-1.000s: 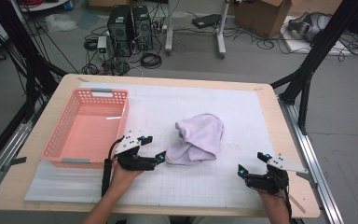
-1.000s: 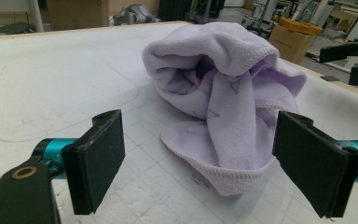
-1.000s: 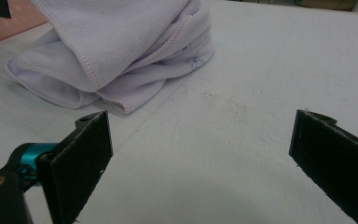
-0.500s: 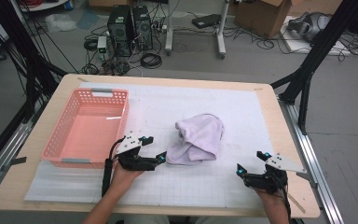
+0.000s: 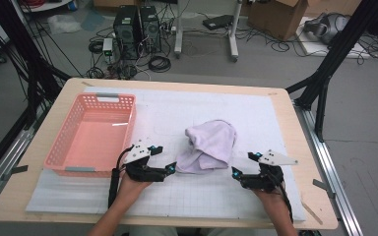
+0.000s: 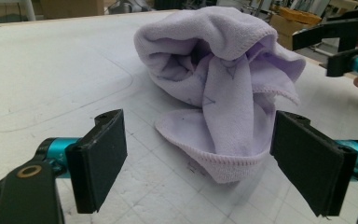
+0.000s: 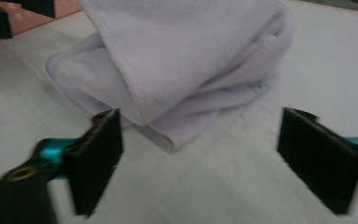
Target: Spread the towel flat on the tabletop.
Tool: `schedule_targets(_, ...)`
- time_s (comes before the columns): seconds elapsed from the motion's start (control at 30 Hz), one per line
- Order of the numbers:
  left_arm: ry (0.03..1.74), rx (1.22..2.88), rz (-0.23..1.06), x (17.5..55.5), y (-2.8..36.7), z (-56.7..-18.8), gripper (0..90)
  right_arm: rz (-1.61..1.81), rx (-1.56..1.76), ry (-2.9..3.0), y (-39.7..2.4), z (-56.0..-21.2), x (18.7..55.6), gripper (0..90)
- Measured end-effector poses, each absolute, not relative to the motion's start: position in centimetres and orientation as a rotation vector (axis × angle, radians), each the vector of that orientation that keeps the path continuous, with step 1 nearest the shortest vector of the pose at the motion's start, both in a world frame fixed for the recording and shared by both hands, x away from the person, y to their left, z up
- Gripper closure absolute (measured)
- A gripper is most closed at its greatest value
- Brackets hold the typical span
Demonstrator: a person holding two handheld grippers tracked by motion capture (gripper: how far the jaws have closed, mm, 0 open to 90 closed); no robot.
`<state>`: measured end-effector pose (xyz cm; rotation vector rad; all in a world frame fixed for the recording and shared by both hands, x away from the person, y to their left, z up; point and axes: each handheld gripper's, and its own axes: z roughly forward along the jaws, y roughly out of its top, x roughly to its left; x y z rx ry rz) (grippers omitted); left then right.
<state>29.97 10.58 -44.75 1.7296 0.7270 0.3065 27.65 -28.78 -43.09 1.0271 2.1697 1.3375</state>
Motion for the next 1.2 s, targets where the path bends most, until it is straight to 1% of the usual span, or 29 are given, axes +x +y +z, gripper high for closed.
schedule_targets(0.17,0.724,1.731,0.306,29.9,10.7,-44.7,19.1,1.343,1.036,2.162,-27.8,-42.3,29.4,17.1)
schedule_targets(0.3,0.731,1.722,0.303,30.0,10.8,-44.8,19.1,1.342,1.003,2.18,-27.0,-41.3,30.3,18.5)
schedule_targets(0.47,0.732,1.722,0.304,30.1,10.7,-44.8,19.3,1.314,0.92,2.251,-25.8,-40.3,31.3,28.1)
schedule_targets(0.53,0.731,1.724,0.304,30.1,10.7,-44.8,19.4,1.309,0.885,2.28,-25.1,-40.0,31.7,33.2)
schedule_targets(0.6,0.73,1.723,0.305,30.1,10.7,-44.8,19.6,1.274,0.842,2.319,-24.3,-40.0,31.9,38.9)
schedule_targets(0.7,0.732,1.723,0.302,30.1,10.7,-44.8,20.1,1.053,0.793,2.415,-22.5,-40.4,32.6,50.1)
schedule_targets(0.77,0.732,1.727,0.296,30.1,10.7,-44.8,20.3,0.99,0.799,2.443,-22.0,-40.5,33.2,67.2)
schedule_targets(0.8,0.735,1.727,0.291,30.0,10.7,-44.8,20.6,0.99,0.807,2.444,-22.0,-40.2,33.4,80.4)
schedule_targets(0.87,0.734,1.729,0.29,30.0,10.7,-44.8,21.0,1.0,0.803,2.442,-22.2,-39.5,33.7,86.5)
schedule_targets(0.93,0.734,1.729,0.287,30.1,10.7,-44.8,21.9,0.988,0.803,2.429,-22.3,-38.8,34.0,87.9)
schedule_targets(1.2,0.734,1.725,0.276,30.1,10.6,-44.8,22.5,1.1,0.925,2.262,-24.2,-35.4,36.5,88.1)
